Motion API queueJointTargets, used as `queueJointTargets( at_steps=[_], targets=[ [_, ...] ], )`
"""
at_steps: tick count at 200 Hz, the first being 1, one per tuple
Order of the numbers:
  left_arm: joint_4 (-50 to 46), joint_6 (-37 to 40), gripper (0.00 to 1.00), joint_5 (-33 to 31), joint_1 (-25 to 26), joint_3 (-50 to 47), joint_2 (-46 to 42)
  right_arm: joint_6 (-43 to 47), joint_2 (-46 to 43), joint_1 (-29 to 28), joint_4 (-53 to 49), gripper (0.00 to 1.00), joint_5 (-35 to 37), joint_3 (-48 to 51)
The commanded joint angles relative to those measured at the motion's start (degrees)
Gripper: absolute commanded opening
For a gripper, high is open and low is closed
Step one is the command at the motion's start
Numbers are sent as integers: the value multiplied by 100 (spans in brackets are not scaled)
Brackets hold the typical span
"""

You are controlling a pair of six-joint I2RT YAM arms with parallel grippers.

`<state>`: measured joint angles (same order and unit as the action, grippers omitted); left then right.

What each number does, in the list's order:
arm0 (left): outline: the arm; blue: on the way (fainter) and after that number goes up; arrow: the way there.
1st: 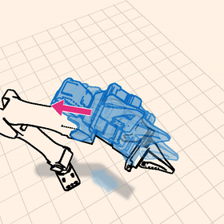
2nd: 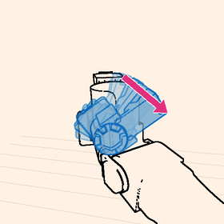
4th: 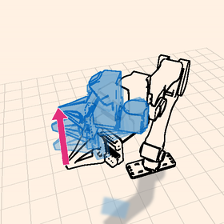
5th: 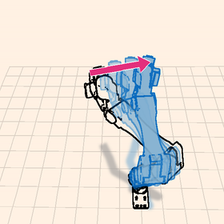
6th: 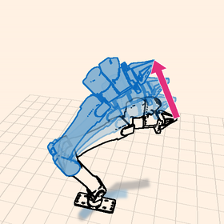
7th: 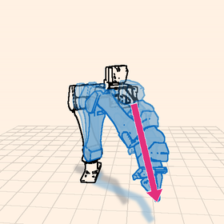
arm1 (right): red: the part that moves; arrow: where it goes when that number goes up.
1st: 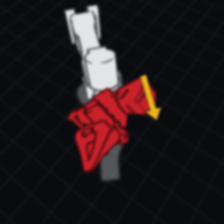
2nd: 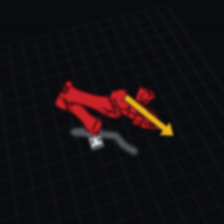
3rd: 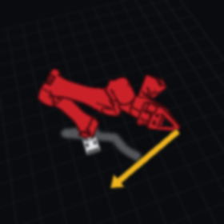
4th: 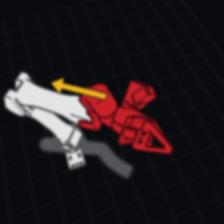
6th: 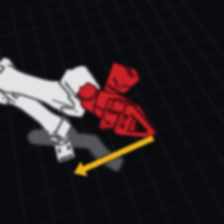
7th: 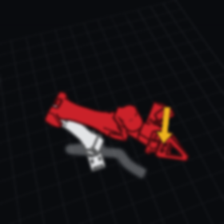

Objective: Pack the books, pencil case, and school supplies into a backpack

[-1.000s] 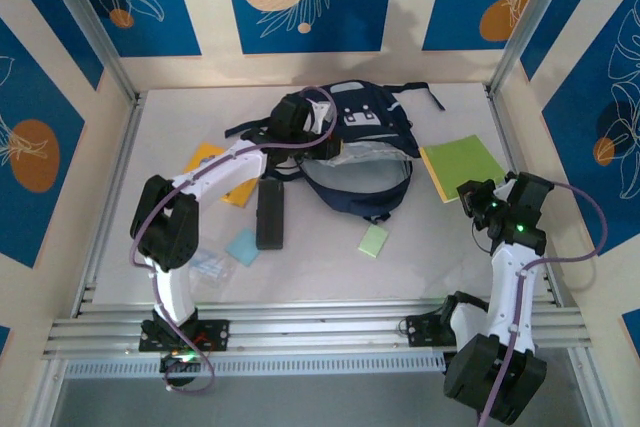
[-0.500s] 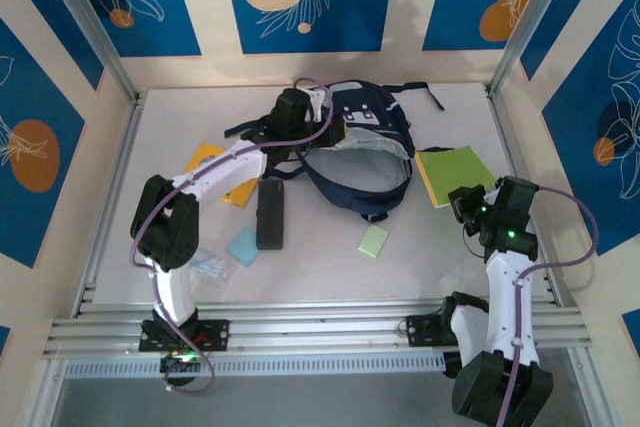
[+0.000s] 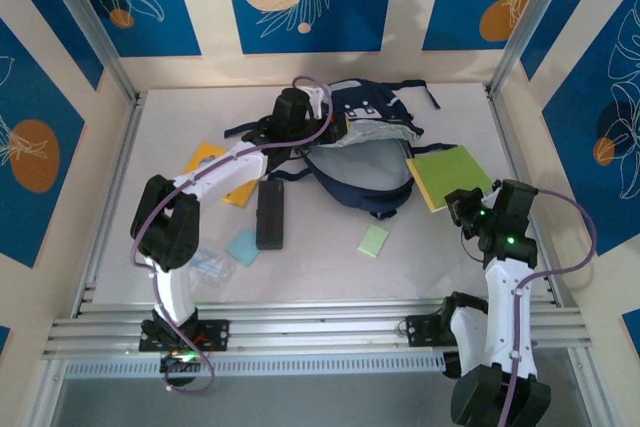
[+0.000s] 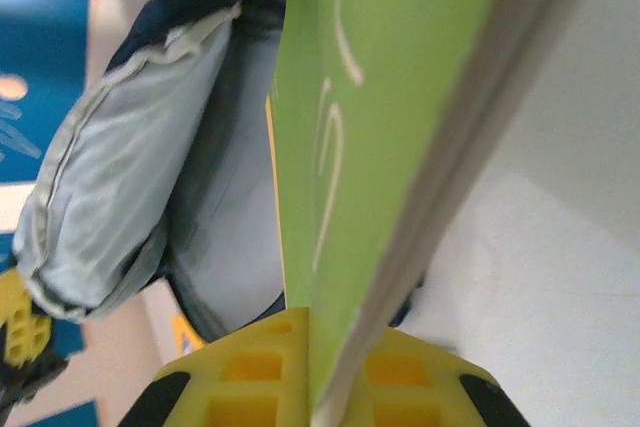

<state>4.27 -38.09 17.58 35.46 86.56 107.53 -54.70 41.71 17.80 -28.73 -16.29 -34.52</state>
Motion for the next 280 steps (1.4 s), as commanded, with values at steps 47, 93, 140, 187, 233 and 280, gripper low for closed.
queueJointTargets(
  at_steps=[47, 93, 140, 187, 233, 280],
  targets=[
    [1074, -336, 0, 245, 105, -109, -283, -1768, 779, -2412, 3122, 0, 718, 569],
    [1190, -445, 0, 274, 195, -292, -462, -2250, 2698, -3101, 4783, 0, 1138, 101],
    [1225, -462, 0, 240, 258, -429, -609, -2511, 4196, -3421, 5970, 0, 1755, -516],
    [1260, -489, 0, 222, 276, -474, -601, -3059, 5347, -3615, 6187, 0, 2021, -978],
    [1135, -365, 0, 101, 264, -474, -619, -2988, 4989, -3501, 5545, 0, 1513, -943],
    [1053, -239, 0, 15, 265, -465, -552, -2490, 3602, -3140, 4585, 0, 1330, -524]
  ],
)
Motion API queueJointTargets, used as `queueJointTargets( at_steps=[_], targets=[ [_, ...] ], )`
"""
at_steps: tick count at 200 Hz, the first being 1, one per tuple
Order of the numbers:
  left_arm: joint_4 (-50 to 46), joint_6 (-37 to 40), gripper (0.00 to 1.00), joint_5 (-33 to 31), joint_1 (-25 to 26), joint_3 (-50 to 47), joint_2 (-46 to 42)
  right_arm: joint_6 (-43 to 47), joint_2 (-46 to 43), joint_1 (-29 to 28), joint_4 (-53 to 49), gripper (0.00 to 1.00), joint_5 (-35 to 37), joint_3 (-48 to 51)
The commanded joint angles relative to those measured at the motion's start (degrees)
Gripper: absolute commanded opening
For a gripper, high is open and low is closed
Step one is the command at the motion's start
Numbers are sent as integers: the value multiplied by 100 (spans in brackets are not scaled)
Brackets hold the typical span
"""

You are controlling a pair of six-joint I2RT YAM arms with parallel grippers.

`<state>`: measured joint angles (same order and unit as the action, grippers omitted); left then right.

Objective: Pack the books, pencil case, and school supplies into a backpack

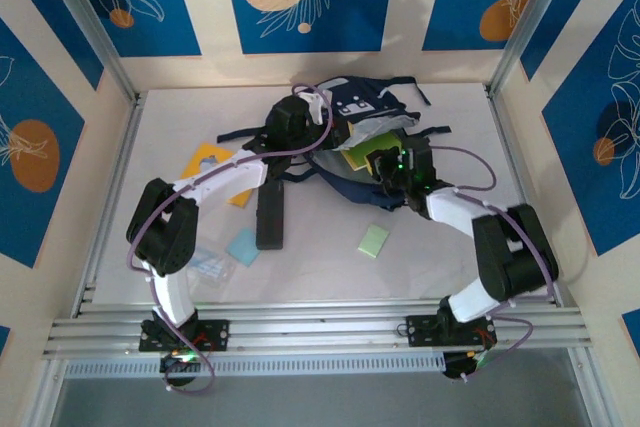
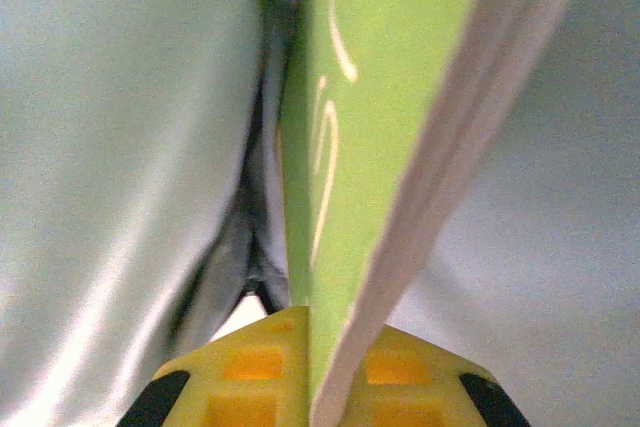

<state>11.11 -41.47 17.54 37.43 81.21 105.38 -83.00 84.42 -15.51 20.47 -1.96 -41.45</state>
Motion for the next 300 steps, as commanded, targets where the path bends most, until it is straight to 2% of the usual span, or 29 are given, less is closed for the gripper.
queueJointTargets(
  at_steps=[1, 23, 73, 126, 180, 213, 232, 246, 268, 278, 300],
  targets=[
    [367, 102, 0, 16, 70, 71, -336, 343, -693, 194, -347, 0, -108, 175],
    [410, 70, 0, 59, 69, 70, -317, 400, -985, 261, -310, 0, -39, 339],
    [387, 47, 0, 106, 84, 105, -344, 185, -746, 255, 260, 0, -461, 280],
    [365, 29, 0, 168, 107, 132, -309, 461, -948, -91, 449, 0, 193, 249],
    [385, -14, 0, 337, 186, 163, -347, 232, 598, -250, 1826, 0, -47, -174],
    [322, 14, 0, 373, 182, 228, -351, 300, 1315, -286, 1870, 0, -9, -604],
    [273, 51, 0, 334, 186, 237, -351, 344, 1563, -295, 1285, 0, 54, -903],
    [251, 71, 0, 300, 185, 237, -335, 398, 1715, -261, 669, 6, -77, -1128],
    [242, 68, 0, 234, 155, 211, -304, 481, 1759, -157, -117, 29, -376, -1283],
    [250, 60, 0, 209, 137, 203, -275, 509, 1675, -122, -318, 37, -389, -1212],
    [302, 1, 0, 192, 85, 171, -221, 640, 1333, -20, -699, 46, -363, -1026]
  ],
)
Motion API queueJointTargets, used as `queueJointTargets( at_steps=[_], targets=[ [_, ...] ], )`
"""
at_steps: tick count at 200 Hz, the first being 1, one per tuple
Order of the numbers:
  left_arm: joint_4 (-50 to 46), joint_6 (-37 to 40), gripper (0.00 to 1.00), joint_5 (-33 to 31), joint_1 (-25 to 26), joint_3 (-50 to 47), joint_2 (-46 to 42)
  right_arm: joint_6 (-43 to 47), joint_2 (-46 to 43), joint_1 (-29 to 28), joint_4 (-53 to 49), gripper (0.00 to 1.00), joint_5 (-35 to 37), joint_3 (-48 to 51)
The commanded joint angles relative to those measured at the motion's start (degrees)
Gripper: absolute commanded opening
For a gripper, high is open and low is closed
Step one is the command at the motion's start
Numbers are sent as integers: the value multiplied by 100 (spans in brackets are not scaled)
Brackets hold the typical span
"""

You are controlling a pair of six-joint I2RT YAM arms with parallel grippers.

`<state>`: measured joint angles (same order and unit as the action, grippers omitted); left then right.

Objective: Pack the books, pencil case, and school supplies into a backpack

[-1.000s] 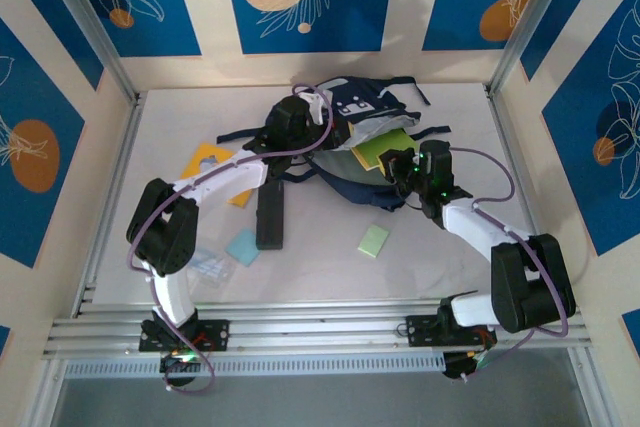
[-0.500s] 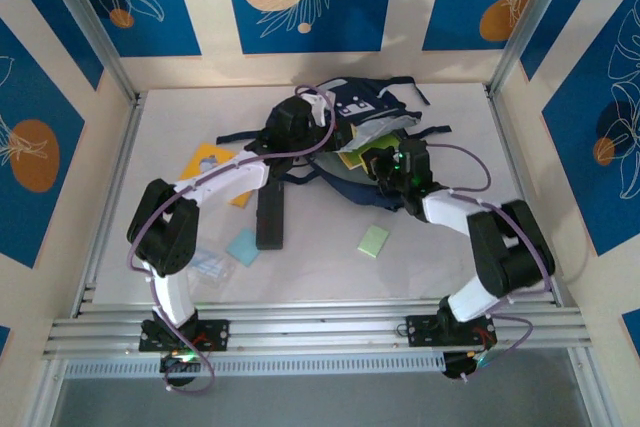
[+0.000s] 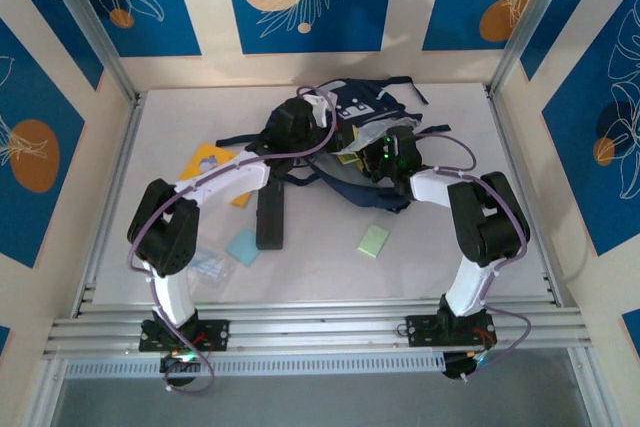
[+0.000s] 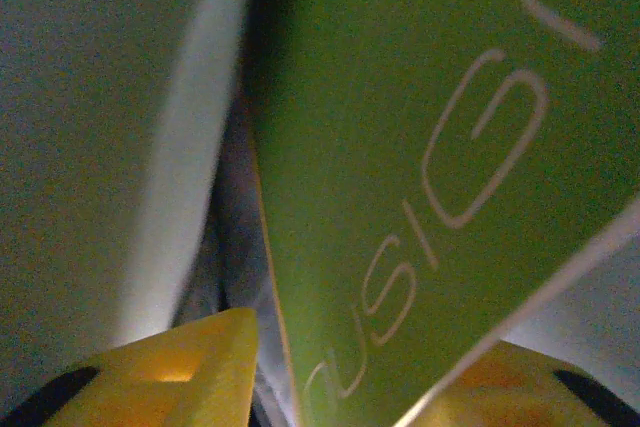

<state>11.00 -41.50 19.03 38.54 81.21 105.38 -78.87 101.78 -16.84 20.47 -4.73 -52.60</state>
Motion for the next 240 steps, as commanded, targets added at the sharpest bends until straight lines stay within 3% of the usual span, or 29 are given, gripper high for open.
queueJointTargets(
  at_steps=[1, 52, 88, 120, 130, 146, 157, 206, 216, 240],
  targets=[
    [318, 2, 0, 46, -24, 169, -216, 238, -421, 116, -723, 46, -87, 95],
    [247, 99, 0, -77, -46, 126, -150, 1367, -1544, 536, -2593, 64, -239, 160],
    [160, 237, 0, -250, -18, -140, -99, 2424, -2845, 857, -3997, 64, -69, 329],
    [200, 181, 0, -6, 74, -421, -74, 3242, -3981, 883, -4943, 67, 372, 225],
    [209, 105, 13, 38, 89, -545, -119, 3391, -4192, 860, -5041, 67, 381, 157],
    [212, -5, 44, -9, 91, -839, -317, 3546, -4326, 779, -5035, 68, 286, 6],
    [90, 33, 57, -184, 92, -1051, -538, 3638, -4284, 675, -4992, 68, 222, -140],
    [-1252, 501, 81, -1784, -91, -1994, -1828, 3924, -3457, -185, -4346, 68, 93, -620],
    [-1444, 506, 92, -2107, -217, -2223, -2055, 3989, -3219, -371, -4176, 68, 88, -736],
    [-1873, 359, 96, -2412, -705, -2653, -2448, 4081, -2485, -800, -3897, 68, -30, -1235]
  ],
)
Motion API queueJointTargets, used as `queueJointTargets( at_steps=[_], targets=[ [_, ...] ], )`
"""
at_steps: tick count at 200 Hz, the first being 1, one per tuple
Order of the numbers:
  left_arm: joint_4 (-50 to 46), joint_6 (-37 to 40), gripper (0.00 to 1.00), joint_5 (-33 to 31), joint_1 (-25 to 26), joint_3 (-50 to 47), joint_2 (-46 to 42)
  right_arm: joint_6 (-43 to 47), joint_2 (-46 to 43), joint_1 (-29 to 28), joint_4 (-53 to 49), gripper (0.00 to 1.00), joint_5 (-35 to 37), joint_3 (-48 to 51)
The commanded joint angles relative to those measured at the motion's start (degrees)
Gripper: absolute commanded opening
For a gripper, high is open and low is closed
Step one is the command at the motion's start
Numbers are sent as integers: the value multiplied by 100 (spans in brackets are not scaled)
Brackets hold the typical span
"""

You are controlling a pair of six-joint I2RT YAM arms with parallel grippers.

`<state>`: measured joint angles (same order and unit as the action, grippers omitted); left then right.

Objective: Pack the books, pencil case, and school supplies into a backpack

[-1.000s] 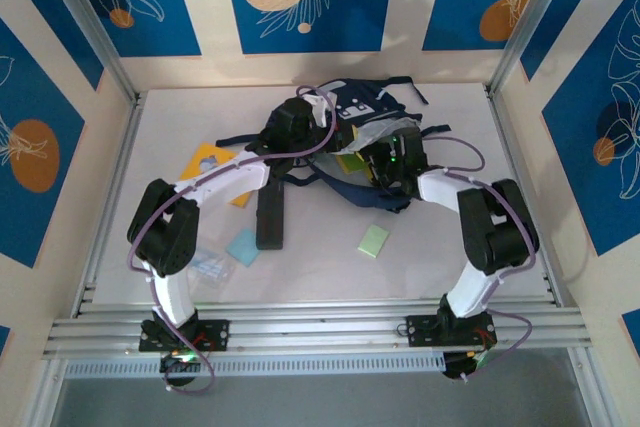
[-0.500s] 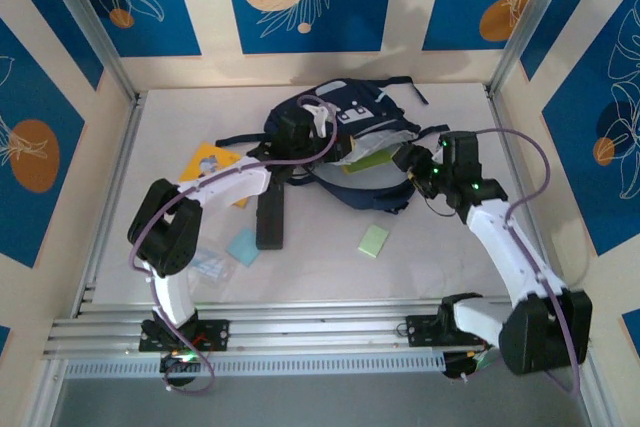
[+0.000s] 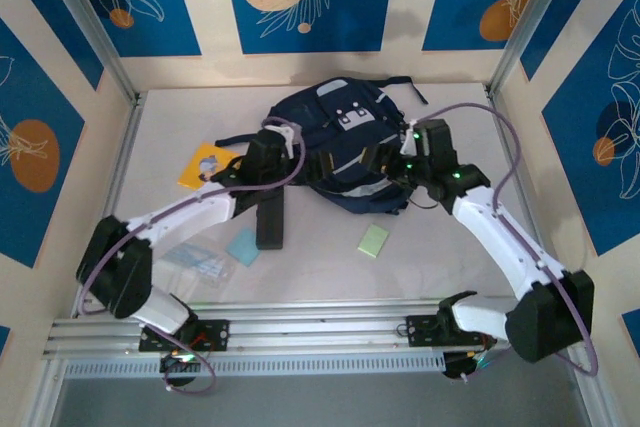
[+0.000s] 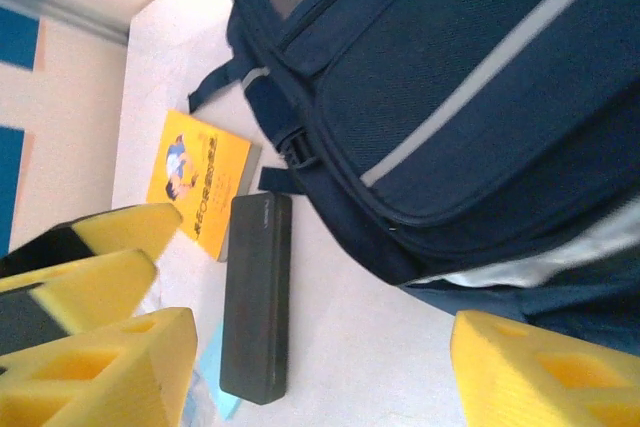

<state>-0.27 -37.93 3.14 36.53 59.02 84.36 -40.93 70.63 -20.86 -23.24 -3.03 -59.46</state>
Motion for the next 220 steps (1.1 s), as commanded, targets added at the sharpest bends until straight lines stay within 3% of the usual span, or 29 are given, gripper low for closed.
queueJointTargets(
  at_steps=[1, 44, 67, 92, 119, 160, 190, 220],
  targets=[
    [-750, -5, 96, -828, -528, -448, -361, 287, 663, -413, 481, 68, -208, -571],
    [-1138, 127, 99, -1403, -1314, -990, -839, 507, 2113, -1098, 677, 67, -144, -1598],
    [-1244, 65, 100, -1594, -1737, -1167, -879, 440, 2886, -1208, 931, 63, -574, -2087],
    [-1138, -162, 100, -1594, -2228, -1397, -847, 369, 3815, -1396, 1017, 51, -839, -2766],
    [-864, -309, 100, -1579, -2610, -1696, -799, 227, 4689, -1585, 1175, 45, -970, -3343],
    [-378, -391, 94, -1097, -2966, -1869, -435, -53, 5939, -1718, 1085, 44, -992, -4342],
    [-180, -321, 89, -913, -2986, -1785, -29, 15, 6638, -1844, 593, 44, -668, -5170],
    [-108, -310, 89, -838, -2985, -1734, 352, 84, 7028, -1956, 163, 46, 292, -5606]
  ],
)
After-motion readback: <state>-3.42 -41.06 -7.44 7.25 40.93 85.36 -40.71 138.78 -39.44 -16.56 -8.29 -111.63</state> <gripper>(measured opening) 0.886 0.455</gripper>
